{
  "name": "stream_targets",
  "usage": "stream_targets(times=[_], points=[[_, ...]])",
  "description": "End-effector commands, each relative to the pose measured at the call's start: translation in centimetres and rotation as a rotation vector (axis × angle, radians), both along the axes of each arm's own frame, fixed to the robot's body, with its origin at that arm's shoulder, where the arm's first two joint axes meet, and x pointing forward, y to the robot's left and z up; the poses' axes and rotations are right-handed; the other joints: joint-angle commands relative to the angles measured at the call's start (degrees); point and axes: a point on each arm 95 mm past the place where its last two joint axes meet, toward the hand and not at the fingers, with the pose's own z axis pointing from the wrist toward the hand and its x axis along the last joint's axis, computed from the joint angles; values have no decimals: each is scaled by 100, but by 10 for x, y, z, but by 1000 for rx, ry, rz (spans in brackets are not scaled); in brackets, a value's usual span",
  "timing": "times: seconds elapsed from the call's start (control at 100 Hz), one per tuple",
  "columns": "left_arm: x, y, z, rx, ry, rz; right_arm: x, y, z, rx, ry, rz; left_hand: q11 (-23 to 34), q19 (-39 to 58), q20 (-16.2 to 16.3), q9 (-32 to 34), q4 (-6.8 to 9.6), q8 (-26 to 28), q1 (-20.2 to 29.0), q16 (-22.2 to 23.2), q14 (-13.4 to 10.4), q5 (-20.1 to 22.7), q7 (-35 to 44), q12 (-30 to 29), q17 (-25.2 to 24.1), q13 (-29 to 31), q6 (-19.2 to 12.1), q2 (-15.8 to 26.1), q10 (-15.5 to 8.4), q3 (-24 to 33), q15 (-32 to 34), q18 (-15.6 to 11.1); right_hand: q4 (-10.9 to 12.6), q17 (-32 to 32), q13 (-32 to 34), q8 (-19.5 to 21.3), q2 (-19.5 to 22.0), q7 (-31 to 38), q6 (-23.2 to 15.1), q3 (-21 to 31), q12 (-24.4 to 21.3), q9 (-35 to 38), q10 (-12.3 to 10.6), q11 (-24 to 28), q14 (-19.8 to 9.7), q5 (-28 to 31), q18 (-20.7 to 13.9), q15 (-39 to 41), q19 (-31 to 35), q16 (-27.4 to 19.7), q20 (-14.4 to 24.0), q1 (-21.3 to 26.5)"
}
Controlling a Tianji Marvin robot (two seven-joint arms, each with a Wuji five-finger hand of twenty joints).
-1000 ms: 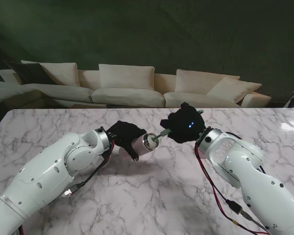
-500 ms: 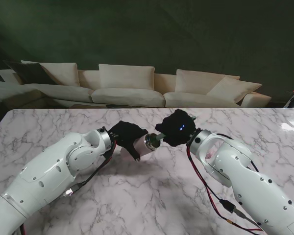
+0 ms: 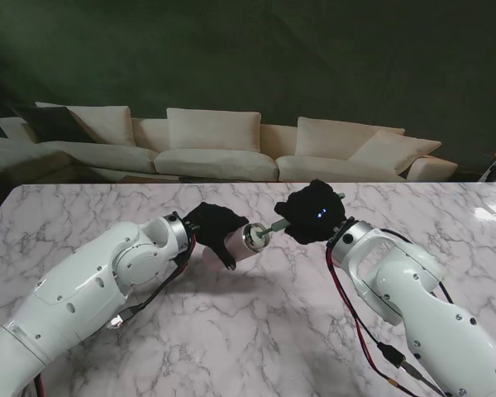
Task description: Clean the thermos with cup brush
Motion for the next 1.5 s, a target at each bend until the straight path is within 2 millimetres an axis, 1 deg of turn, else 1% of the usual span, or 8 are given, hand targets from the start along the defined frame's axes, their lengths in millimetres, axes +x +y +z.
stream_targets(times=[0.0,0.1,0.21,0.51,0.67,1.12,1.25,1.49], points=[[0,-2,1,4,5,-4,5,5,-5,-7,15,5,534,238,58,240,516,336,1593,65,-177,579,748,238,63,309,-1169,1831,-261,2831,359,-497,137,221,230,-147,228,399,-281,508,78,180,107,223,-147,318,-75,322,632,144,-71,628],[0,-4,2,0,2,-10,10,13,-14,-16,45,17,537,241,58,241,515,337,1593,65,-175,586,753,240,72,313,-1158,1831,-250,2831,362,-503,135,261,233,-143,243,396,-277,497,88,197,91,241,-171,314,-88,365,649,151,-90,619],[-1,-3,4,-2,0,-16,13,17,-18,-10,56,20,538,241,56,244,515,335,1593,65,-182,583,752,237,75,319,-1165,1823,-259,2831,365,-515,139,292,231,-133,238,401,-261,501,100,213,91,261,-192,312,-103,408,663,159,-114,622],[3,3,2,14,-1,-4,3,9,3,37,5,-4,538,239,52,239,516,333,1591,63,-180,582,754,237,77,318,-1165,1829,-258,2834,364,-518,143,287,227,-124,233,403,-214,504,115,212,113,282,-169,317,-68,436,685,152,-148,653],[4,4,3,18,-6,-1,-1,5,7,51,0,-18,540,239,51,238,515,333,1589,63,-176,579,753,236,76,317,-1169,1828,-257,2831,364,-510,147,292,224,-121,223,400,-193,509,122,219,127,295,-163,320,-49,458,701,155,-160,679],[0,-1,9,2,-20,-25,13,23,-16,39,75,23,541,236,48,230,515,335,1589,59,-187,571,758,232,74,309,-1175,1842,-256,2824,356,-518,145,314,225,-105,232,394,-219,505,134,242,96,322,-203,313,-36,496,714,156,-191,649],[1,0,8,4,-19,-19,10,21,-10,68,54,18,544,236,48,228,516,334,1593,59,-177,574,758,232,74,312,-1163,1843,-256,2825,357,-518,143,335,227,-99,224,402,-211,517,138,250,93,333,-208,319,-46,516,721,161,-201,648],[2,2,5,8,-15,-11,-1,7,10,109,-5,-22,546,236,47,224,519,335,1591,61,-181,569,755,231,74,312,-1167,1847,-256,2826,360,-518,143,331,223,-100,224,402,-171,521,141,245,131,341,-182,322,-25,533,735,161,-208,668]])
